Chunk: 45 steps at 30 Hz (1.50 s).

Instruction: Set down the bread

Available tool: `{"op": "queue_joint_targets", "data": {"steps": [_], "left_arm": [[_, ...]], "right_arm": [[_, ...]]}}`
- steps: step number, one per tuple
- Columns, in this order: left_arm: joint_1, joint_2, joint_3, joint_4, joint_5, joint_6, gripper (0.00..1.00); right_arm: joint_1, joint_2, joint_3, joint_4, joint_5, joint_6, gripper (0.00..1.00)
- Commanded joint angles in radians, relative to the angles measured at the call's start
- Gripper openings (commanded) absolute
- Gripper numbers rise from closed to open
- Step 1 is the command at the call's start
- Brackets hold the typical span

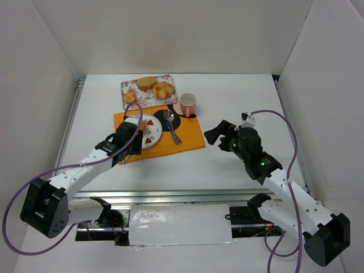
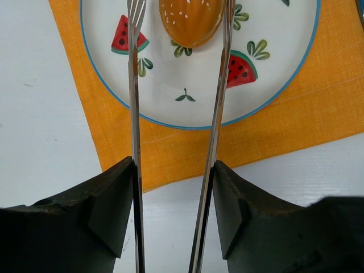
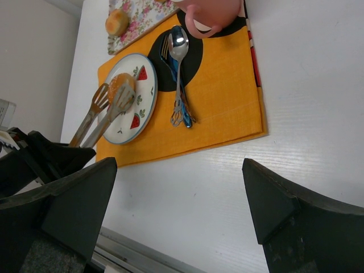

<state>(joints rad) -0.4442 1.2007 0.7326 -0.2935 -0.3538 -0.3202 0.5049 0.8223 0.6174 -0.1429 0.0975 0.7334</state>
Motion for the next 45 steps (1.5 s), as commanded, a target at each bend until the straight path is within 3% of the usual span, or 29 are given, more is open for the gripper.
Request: {"op": "queue_joint_targets", "data": {"steps": [1,9,18,25,30,40,45], "left_arm": [[-0.004,-0.013,0.021,0.027,-0.024,-0.010,0.67],[-0.005,-0.058,0.057,0.019,-0.034,-0.007,0.69],[-0.004,-0.023,0.220,-0.018,-0.022,0.007,0.67],[0.036,0.166,0.488,-0.093,-0.096,0.056,0.67],[0.179,0.272,0.629,-0.096,0.074,0.050,0.66],[0.400,0.425,0.827,-0.205,0.157,0.102,0.66],[0.516,0.474,0.826,-0.222,0.187,0.128,0.65]], "right_arm": [[-0.003,0.000,0.054,0.022,0.015,-0.022,1.00],[-0.003,0.001,0.054,0.022,0.016,-0.020,1.00],[-0.003,0.005,0.054,0.023,0.015,-0.020,1.00],[-0.003,0.008,0.054,0.023,0.011,-0.020,1.00],[-0.003,0.001,0.054,0.022,0.008,-0.022,1.00],[-0.003,0.001,0.056,0.023,-0.005,-0.020,1.00],[-0.003,0.003,0.051,0.029,-0.004,-0.022,1.00]]}}
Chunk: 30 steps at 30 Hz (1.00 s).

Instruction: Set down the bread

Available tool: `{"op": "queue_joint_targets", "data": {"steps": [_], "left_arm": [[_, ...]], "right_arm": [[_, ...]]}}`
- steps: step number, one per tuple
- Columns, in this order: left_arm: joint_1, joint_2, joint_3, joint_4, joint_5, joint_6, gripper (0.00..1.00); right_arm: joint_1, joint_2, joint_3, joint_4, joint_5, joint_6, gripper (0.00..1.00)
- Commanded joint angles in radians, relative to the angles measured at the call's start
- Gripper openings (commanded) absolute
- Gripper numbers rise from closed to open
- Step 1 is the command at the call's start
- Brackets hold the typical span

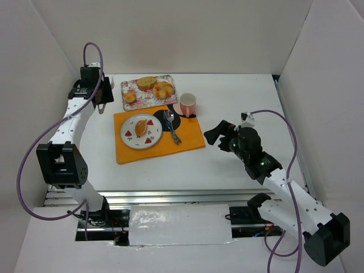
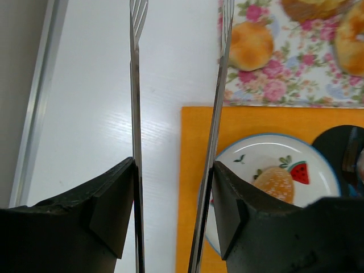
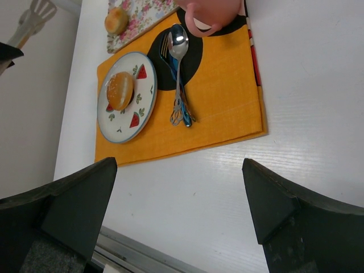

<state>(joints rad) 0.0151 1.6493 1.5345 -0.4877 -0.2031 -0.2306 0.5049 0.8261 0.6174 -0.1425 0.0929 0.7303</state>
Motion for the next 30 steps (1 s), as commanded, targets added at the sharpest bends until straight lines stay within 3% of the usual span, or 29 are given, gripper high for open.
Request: {"op": "queue_joint_targets", "data": {"steps": [1,10,30], "left_arm": [[0.080,0.030,0.021,-0.026,0.042,0.043,0.65],[0.149,0.121,-0.025,-0.009,0.047,0.073,0.65],[0.157,0.280,-0.060,-0.009,0.007,0.099,0.67]], "right_arm": [[-0.003,0.004,0.054,0.029,-0.001,-0.017,1.00],[-0.003,0.018,0.058,0.027,0.002,-0.020,1.00],[-0.003,0.013,0.058,0.027,0.001,-0.019,1.00]]}}
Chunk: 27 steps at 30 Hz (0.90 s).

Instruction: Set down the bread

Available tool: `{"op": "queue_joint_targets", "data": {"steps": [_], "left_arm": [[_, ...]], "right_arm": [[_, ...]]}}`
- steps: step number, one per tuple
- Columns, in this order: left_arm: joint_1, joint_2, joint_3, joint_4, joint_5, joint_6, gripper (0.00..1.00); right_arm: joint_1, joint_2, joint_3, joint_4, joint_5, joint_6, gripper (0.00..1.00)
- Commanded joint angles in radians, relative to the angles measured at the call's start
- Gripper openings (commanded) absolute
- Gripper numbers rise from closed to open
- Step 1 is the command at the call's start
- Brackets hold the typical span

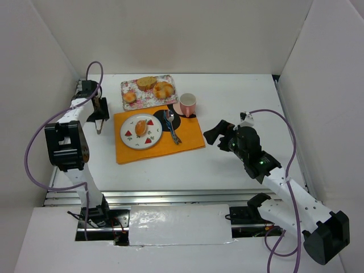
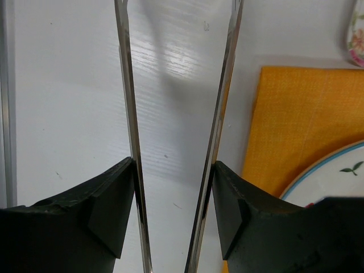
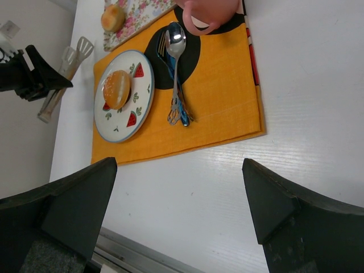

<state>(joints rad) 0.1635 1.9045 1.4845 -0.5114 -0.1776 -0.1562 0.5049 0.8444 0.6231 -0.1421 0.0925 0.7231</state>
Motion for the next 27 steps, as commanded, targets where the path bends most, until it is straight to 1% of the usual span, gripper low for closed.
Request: {"op": "queue_joint_targets", "data": {"steps": [1,6,16,20,27], "left_arm": [[0.010,0.034,-0.006,0.010,-0.034,0.029,0.66],[0.008,0.053,-0.003,0.014,-0.045,0.050,0.67],[0.007,0.114,-0.016,0.020,-0.019,0.044,0.68],[0.008,0.142,-0.015,0.007,-0.034,0.049,0.68],[-0.001,0.153,-0.030,0.014,-0.042,0.050,0.71]], "right_arm": [[-0.002,-0.005,0.050,0.026,0.001,-0.013,1.00],[-0.003,-0.004,0.050,0.027,0.001,-0.013,1.00],[-0.003,-0.001,0.052,0.026,-0.004,-0.013,1.00],[-0.003,-0.005,0.049,0.029,0.000,-0.013,1.00],[-0.003,0.012,0.055,0.024,-0.005,-0.013,1.00]]}}
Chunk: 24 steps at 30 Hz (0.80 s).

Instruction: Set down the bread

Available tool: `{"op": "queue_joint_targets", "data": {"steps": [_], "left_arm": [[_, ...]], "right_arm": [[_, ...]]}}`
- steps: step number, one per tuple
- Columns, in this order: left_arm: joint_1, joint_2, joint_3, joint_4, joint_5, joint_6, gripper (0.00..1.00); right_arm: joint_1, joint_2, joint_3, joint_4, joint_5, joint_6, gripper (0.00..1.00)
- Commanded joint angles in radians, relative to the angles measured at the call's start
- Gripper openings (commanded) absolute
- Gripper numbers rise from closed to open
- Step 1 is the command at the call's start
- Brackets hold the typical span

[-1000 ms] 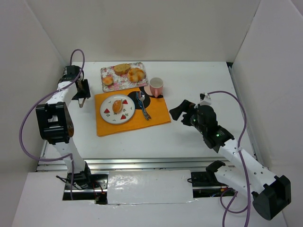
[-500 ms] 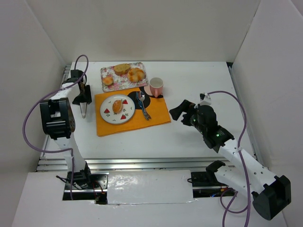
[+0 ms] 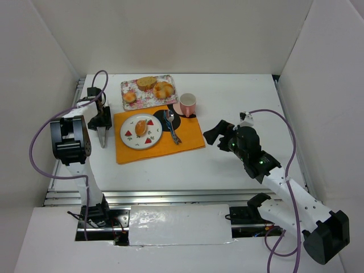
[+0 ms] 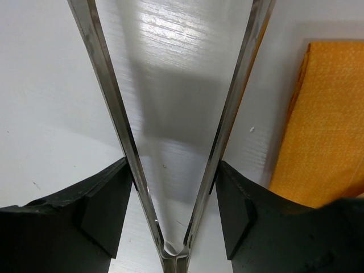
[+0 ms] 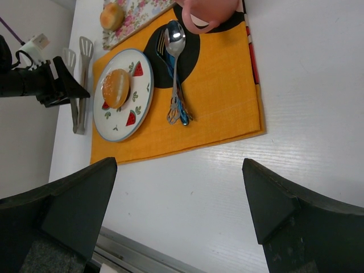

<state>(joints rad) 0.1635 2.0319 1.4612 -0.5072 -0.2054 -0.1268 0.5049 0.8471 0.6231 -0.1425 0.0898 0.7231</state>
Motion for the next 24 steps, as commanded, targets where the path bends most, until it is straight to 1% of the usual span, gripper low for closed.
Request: {"op": "queue_joint_targets", "data": {"steps": [1,5,9,10,11,17,21,23,24], "left_arm": [[-0.004,0.028,-0.002,0.000,-0.018,0.023,0.71],[-0.012,0.025,0.013,-0.011,-0.035,0.021,0.73],[-0.012,-0.012,0.018,-0.010,-0.037,0.012,0.77],[-0.012,-0.015,0.019,-0.013,-0.022,0.010,0.79],[-0.012,-0.018,0.024,-0.016,-0.019,0.010,0.83],[-0.012,-0.012,0.048,-0.037,-0.023,0.006,0.86],[-0.012,-0.035,0.074,-0.054,-0.011,-0.004,0.89],[-0.010,-0.061,0.090,-0.070,-0.019,-0.011,0.93],[-0.010,-0.093,0.100,-0.070,-0.022,-0.016,1.00]], "right_arm": [[-0.003,0.009,0.055,0.024,-0.001,-0.013,1.00],[-0.003,0.003,0.052,0.029,0.001,-0.013,1.00],[-0.003,0.001,0.050,0.029,-0.001,-0.013,1.00],[-0.002,0.003,0.052,0.030,-0.002,-0.011,1.00],[-0.003,0.003,0.052,0.027,-0.002,-0.013,1.00],[-0.003,0.000,0.052,0.029,0.002,-0.013,1.00],[-0.003,0.003,0.053,0.026,0.005,-0.014,1.00],[-0.002,0.003,0.053,0.026,0.004,-0.016,1.00],[-0.003,0.004,0.053,0.026,0.004,-0.014,1.00]]}}
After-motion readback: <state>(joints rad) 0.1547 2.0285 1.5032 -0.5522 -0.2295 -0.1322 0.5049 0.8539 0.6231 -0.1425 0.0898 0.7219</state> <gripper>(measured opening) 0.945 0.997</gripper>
